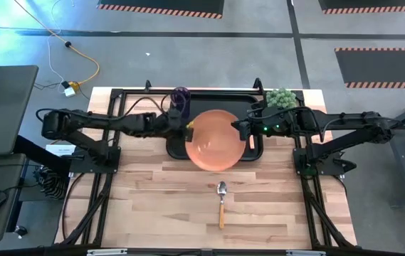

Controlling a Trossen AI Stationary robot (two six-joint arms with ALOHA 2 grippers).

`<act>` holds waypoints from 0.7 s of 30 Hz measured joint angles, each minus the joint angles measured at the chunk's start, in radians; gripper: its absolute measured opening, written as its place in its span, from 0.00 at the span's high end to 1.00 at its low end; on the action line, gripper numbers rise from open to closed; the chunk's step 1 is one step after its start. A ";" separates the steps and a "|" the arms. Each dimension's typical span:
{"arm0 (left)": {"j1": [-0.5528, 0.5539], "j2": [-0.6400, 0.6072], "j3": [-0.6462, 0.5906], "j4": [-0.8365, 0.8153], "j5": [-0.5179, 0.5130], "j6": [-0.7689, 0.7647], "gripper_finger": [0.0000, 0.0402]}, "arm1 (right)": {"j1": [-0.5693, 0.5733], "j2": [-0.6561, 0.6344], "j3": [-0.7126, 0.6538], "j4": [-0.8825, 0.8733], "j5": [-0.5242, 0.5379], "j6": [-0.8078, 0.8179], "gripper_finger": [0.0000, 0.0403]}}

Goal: Pick and place plate/cup/fork/spoon on tray
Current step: Put the orange plate to the left of the orange fork on the black tray

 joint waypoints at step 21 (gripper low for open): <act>0.108 0.207 0.083 -0.050 -0.014 -0.112 1.00 | 0.000 0.000 0.000 -0.003 -0.034 -0.022 0.80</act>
